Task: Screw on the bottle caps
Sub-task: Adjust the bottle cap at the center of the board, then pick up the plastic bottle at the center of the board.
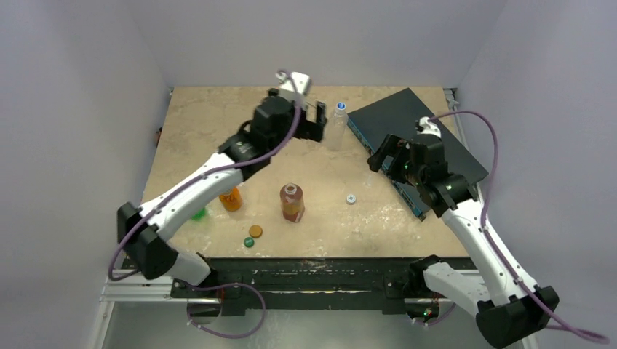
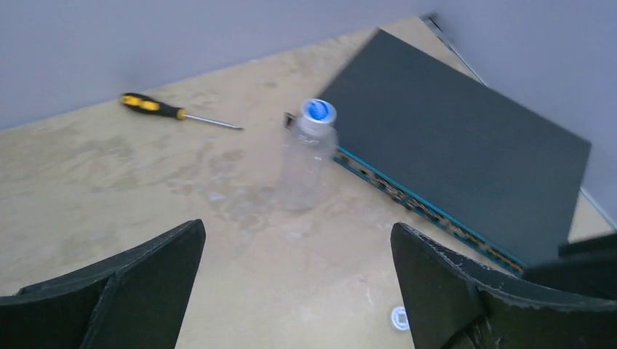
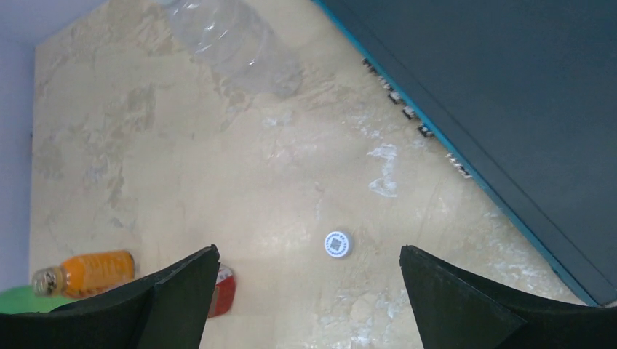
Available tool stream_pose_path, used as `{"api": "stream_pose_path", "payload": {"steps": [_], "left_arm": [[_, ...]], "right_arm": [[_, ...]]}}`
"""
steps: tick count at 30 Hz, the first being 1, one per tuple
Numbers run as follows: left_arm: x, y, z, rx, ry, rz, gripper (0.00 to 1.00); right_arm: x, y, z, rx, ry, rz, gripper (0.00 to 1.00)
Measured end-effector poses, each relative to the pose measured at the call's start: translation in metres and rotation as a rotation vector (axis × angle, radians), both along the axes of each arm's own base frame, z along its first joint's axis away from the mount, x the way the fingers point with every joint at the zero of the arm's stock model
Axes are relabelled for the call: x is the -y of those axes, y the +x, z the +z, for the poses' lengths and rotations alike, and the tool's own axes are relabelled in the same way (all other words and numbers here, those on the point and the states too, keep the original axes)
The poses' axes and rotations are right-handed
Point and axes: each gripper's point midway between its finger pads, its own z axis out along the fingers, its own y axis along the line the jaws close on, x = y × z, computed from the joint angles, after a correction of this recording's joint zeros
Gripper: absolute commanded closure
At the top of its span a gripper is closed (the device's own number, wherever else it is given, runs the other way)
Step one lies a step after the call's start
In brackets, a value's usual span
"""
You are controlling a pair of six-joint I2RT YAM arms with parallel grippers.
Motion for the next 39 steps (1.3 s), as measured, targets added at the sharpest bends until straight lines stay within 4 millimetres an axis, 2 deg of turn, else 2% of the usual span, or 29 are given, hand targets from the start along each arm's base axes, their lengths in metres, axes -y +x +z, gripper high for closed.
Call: {"api": "stream_pose_path", "payload": {"steps": [2, 4, 5, 7, 12, 14, 16, 21, 23, 24, 28, 31, 35, 39], "left_arm": [[-0.047, 0.008, 0.027, 0.035, -0.064, 0.105, 0.00], [-0.090, 0.009, 0.039, 0.059, -0.078, 0.203, 0.00], [-0.103, 0.004, 0.041, 0.065, -0.075, 0.228, 0.00], [-0.115, -0.009, 0.038, 0.064, -0.060, 0.235, 0.00], [-0.150, -0.042, 0.008, 0.032, 0.022, 0.270, 0.00], [-0.169, -0.053, 0.000, 0.022, 0.055, 0.319, 0.00], [-0.184, -0.059, -0.001, 0.025, 0.071, 0.367, 0.00], [-0.223, -0.077, 0.001, 0.050, 0.100, 0.490, 0.00], [-0.233, -0.084, 0.003, 0.054, 0.104, 0.519, 0.00], [-0.238, -0.087, 0.004, 0.056, 0.103, 0.531, 0.00], [-0.244, -0.093, 0.001, 0.058, 0.105, 0.539, 0.00], [-0.248, -0.098, -0.005, 0.047, 0.118, 0.538, 0.00], [-0.250, -0.101, -0.010, 0.038, 0.127, 0.537, 0.00], [-0.250, -0.102, -0.012, 0.033, 0.131, 0.530, 0.00]], "right_arm": [[-0.021, -0.001, -0.001, -0.010, -0.028, 0.065, 0.01], [-0.052, -0.002, 0.001, -0.016, -0.049, 0.155, 0.01], [-0.065, -0.002, 0.002, -0.017, -0.057, 0.194, 0.01], [-0.100, -0.007, 0.004, -0.018, -0.080, 0.289, 0.02], [-0.182, -0.027, 0.009, -0.004, -0.152, 0.504, 0.10], [-0.210, -0.037, 0.009, 0.005, -0.182, 0.577, 0.16], [-0.228, -0.042, 0.006, 0.004, -0.220, 0.623, 0.19], [-0.260, -0.036, -0.004, -0.008, -0.307, 0.666, 0.24], [-0.263, -0.033, -0.011, -0.023, -0.344, 0.662, 0.25], [-0.264, -0.032, -0.016, -0.033, -0.363, 0.661, 0.21], [-0.263, -0.036, -0.035, -0.071, -0.432, 0.671, 0.02], [-0.263, -0.043, -0.047, -0.094, -0.484, 0.690, 0.01], [-0.268, -0.051, -0.054, -0.097, -0.512, 0.712, 0.01], [-0.272, -0.053, -0.068, -0.117, -0.532, 0.724, 0.01]]}}
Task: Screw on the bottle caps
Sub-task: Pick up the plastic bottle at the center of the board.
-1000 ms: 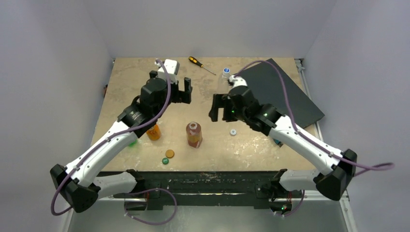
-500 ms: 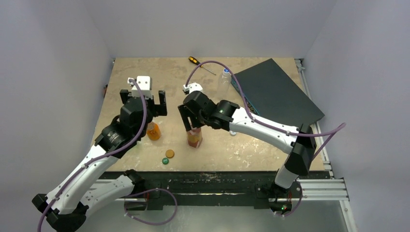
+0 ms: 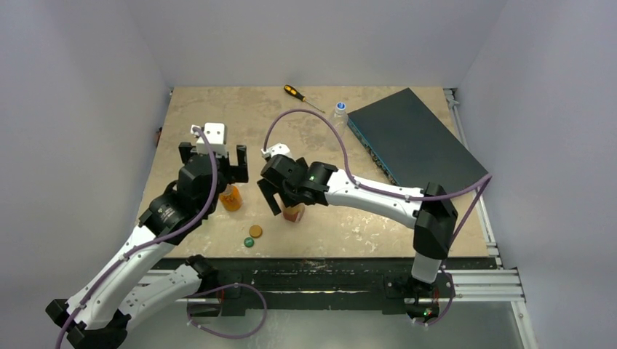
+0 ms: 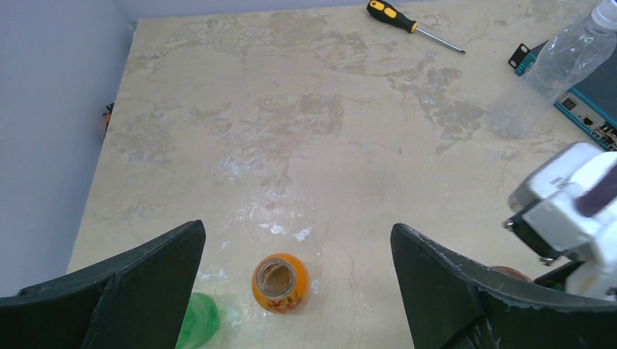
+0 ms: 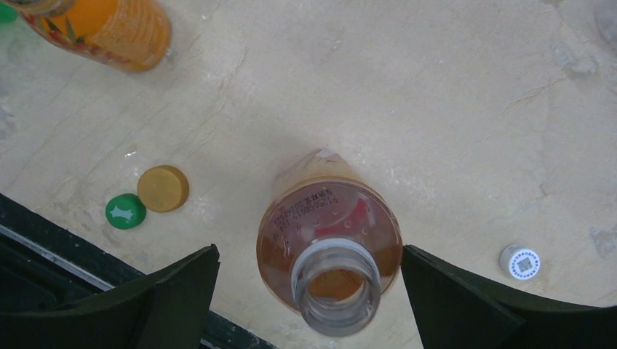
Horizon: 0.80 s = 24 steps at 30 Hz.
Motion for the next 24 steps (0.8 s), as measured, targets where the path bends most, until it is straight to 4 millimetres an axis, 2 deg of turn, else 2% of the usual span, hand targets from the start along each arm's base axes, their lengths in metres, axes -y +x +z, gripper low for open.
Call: {"api": "stream_pose_path", "payload": {"steps": [3, 5, 8, 10, 12, 14, 16, 19, 24], "left_arm": [[0.002, -0.002, 0.000, 0.003, -0.009, -0.020, 0.00], [0.005, -0.004, -0.002, 0.001, -0.016, -0.043, 0.00], [0.013, -0.007, -0.003, 0.003, -0.030, -0.100, 0.00], [0.021, -0.008, -0.006, -0.002, -0.032, -0.148, 0.00], [0.032, -0.009, -0.012, -0.013, -0.037, -0.209, 0.00], [0.045, -0.011, -0.021, -0.029, -0.039, -0.286, 0.00], [0.060, -0.013, -0.035, -0.058, -0.040, -0.362, 0.00], [0.084, -0.016, -0.060, -0.101, -0.048, -0.486, 0.01], [0.110, -0.026, -0.092, -0.110, -0.068, -0.650, 0.01]], "right_arm": [[-0.002, -0.001, -0.019, -0.027, -0.029, 0.007, 0.04], [-0.002, -0.002, -0.033, -0.043, -0.055, 0.009, 0.10], [0.000, 0.000, -0.047, -0.058, -0.082, 0.009, 0.25], [0.002, 0.001, -0.052, -0.068, -0.085, 0.009, 0.41], [0.005, 0.005, -0.053, -0.076, -0.074, 0.003, 0.52], [0.010, 0.012, -0.051, -0.085, -0.044, -0.012, 0.65], [0.022, 0.020, -0.049, -0.103, -0.022, -0.033, 0.69], [0.043, 0.034, -0.035, -0.130, 0.041, -0.077, 0.70], [0.069, 0.053, 0.007, -0.115, 0.187, -0.127, 0.69]]}}
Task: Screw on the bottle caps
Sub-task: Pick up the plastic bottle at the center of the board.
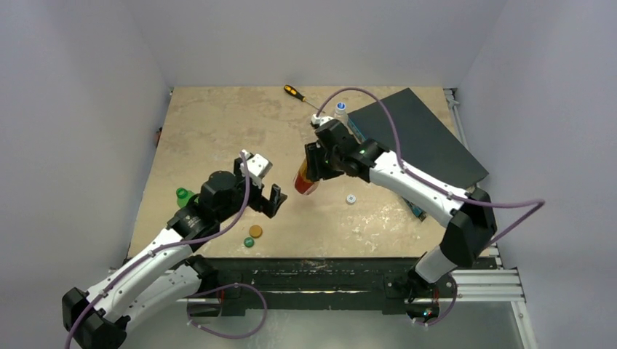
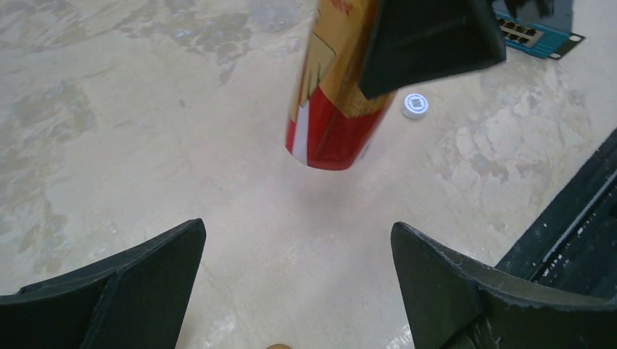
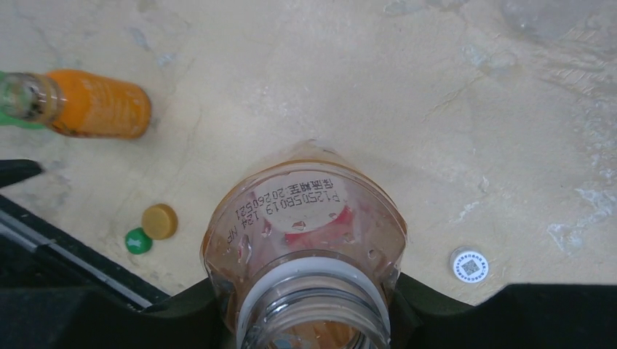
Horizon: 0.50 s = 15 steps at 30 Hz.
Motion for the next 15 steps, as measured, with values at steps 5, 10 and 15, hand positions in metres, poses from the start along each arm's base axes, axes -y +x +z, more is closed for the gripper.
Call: {"api": "stream_pose_path", "payload": {"steps": [5, 10, 15], "left_arm": [[0.026, -0.003, 0.002, 0.060, -0.051, -0.142, 0.00], [0.050, 0.007, 0.009, 0.162, -0.067, -0.211, 0.00], [0.082, 0.005, 0.006, 0.273, 0.005, -0.269, 0.04]], "right_arm": [[0.007, 0.001, 0.046, 0.037, 0.151, 0.004, 0.69], [-0.002, -0.011, 0.063, 0.026, 0.230, 0.052, 0.70], [-0.002, -0.017, 0.062, -0.004, 0.241, 0.053, 0.71]]}}
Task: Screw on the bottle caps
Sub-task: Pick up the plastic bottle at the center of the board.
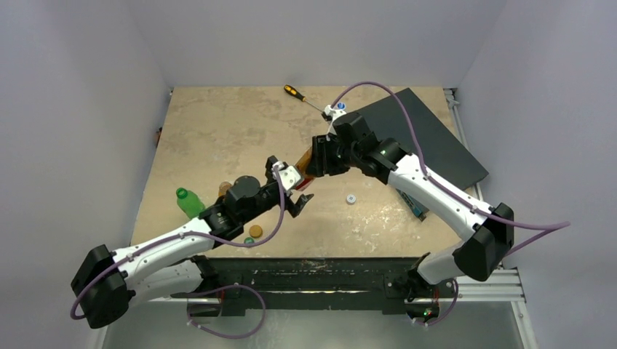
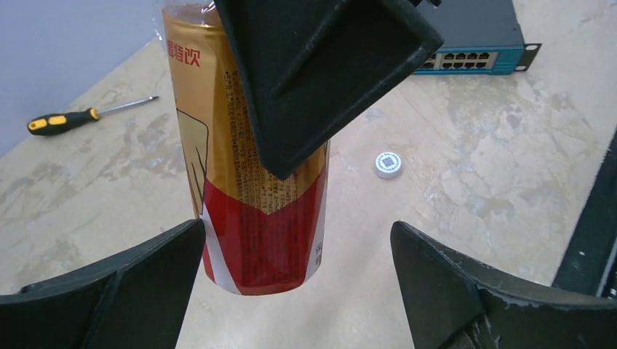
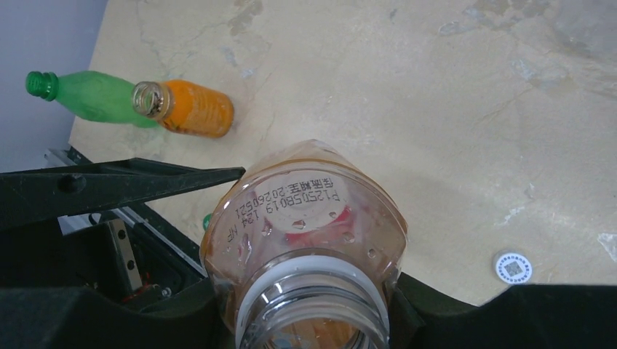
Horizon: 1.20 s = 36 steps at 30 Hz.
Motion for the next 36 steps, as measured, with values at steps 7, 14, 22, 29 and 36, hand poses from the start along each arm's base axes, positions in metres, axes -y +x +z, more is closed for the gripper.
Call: {"api": "stream_pose_path", "payload": {"steps": [7, 14, 22, 29, 36], "left_arm": [[0.002, 0.017, 0.010, 0.142, -0.004, 0.070, 0.13], [0.002, 0.027, 0.025, 0.245, -0.007, 0.096, 0.17], [0.007, 0.023, 0.028, 0.280, 0.003, 0.053, 0.71], [0.016, 0.031, 0.034, 0.221, 0.027, 0.022, 0.93], [-0.026, 0.063, 0.010, 0.037, 0.034, 0.111, 0.99]], "right_arm": [[-0.001, -0.005, 0.008, -0.033, 0.063, -0.029, 0.70], [-0.010, -0.015, 0.020, -0.046, 0.125, 0.004, 0.71], [-0.008, -0.018, 0.029, -0.042, 0.147, -0.009, 0.58], [0.004, -0.020, 0.046, 0.010, 0.167, -0.046, 0.01], [0.048, -0.014, 0.077, 0.162, 0.153, -0.208, 0.03]]}}
